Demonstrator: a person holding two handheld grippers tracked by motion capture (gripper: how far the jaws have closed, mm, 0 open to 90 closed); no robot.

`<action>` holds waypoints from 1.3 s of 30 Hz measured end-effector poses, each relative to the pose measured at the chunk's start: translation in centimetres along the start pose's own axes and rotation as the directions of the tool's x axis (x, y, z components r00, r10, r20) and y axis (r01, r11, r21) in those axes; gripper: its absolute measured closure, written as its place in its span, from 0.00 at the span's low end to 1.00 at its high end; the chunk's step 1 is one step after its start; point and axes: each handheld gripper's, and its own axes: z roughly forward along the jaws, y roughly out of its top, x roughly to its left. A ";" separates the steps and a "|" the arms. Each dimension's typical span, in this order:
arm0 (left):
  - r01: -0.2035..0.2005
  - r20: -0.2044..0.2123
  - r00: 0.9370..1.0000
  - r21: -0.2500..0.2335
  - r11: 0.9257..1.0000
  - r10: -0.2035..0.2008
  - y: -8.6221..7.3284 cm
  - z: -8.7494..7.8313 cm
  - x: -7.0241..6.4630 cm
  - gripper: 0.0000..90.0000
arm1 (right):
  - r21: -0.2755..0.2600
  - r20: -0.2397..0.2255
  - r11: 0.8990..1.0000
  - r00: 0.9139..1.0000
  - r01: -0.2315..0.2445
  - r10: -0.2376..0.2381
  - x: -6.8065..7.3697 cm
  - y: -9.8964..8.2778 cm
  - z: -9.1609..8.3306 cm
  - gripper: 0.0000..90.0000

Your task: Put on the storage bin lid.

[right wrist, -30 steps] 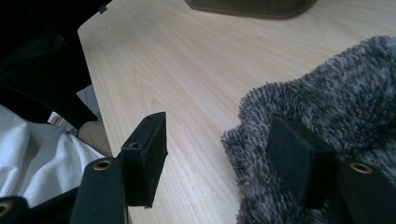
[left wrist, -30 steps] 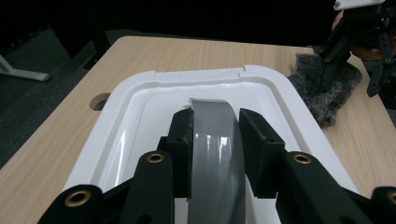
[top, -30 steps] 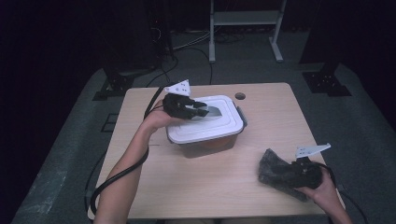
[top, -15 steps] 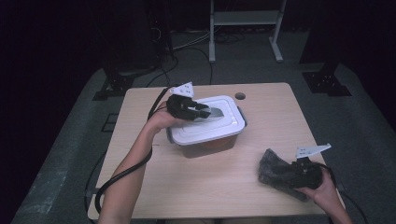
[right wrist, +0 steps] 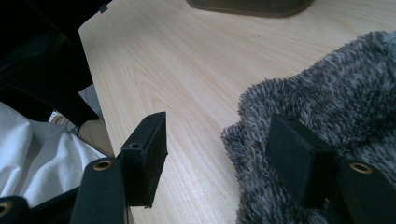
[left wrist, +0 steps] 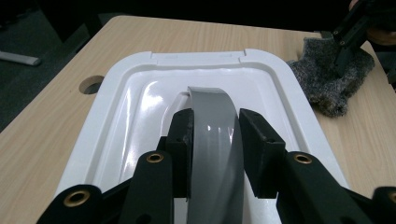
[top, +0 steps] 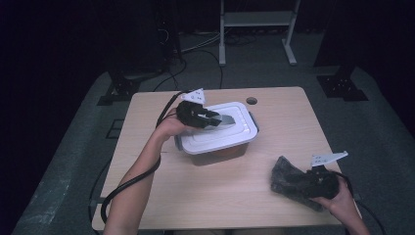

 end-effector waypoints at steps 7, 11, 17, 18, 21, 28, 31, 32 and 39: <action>-0.003 0.002 1.000 0.009 1.000 0.003 0.0 0.0 -0.1 0.70 | -0.001 -0.002 1.000 1.000 -0.001 0.001 0.1 0.0 0.1 0.41; 0.003 0.004 1.000 0.006 1.000 -0.003 0.1 -0.2 -0.2 0.62 | -0.002 -0.004 1.000 1.000 -0.006 0.006 -0.1 0.1 0.1 0.41; 0.005 0.000 1.000 0.001 1.000 -0.005 0.2 -0.8 -0.3 0.57 | -0.002 -0.002 1.000 1.000 -0.003 0.003 -0.1 0.1 0.1 0.41; 0.006 -0.002 1.000 -0.001 1.000 -0.006 0.3 -0.9 -0.3 0.56 | -0.003 -0.001 1.000 1.000 -0.002 0.002 -0.1 0.1 0.1 0.41; 0.016 -0.017 1.000 -0.005 1.000 -0.016 0.4 -1.1 -0.5 0.49 | -0.005 0.002 1.000 1.000 0.000 0.000 0.0 0.2 0.0 0.41; 0.007 -0.014 1.000 -0.034 0.999 -0.007 0.7 -2.3 -1.2 0.46 | -0.011 0.006 1.000 1.000 0.005 -0.004 0.2 0.3 0.0 0.41; 0.010 -0.013 1.000 -0.044 0.999 -0.010 0.7 -2.7 -1.5 0.45 | -0.010 0.007 1.000 1.000 0.005 -0.005 0.3 0.3 0.0 0.41; 0.010 -0.014 1.000 -0.043 0.999 -0.011 0.7 -2.9 -1.6 0.45 | -0.007 0.007 1.000 1.000 0.005 -0.005 0.3 0.3 0.0 0.41; 0.010 -0.019 1.000 -0.043 0.999 -0.010 0.3 -3.8 -2.1 0.43 | -0.012 0.008 1.000 1.000 0.005 -0.005 0.3 0.4 0.0 0.41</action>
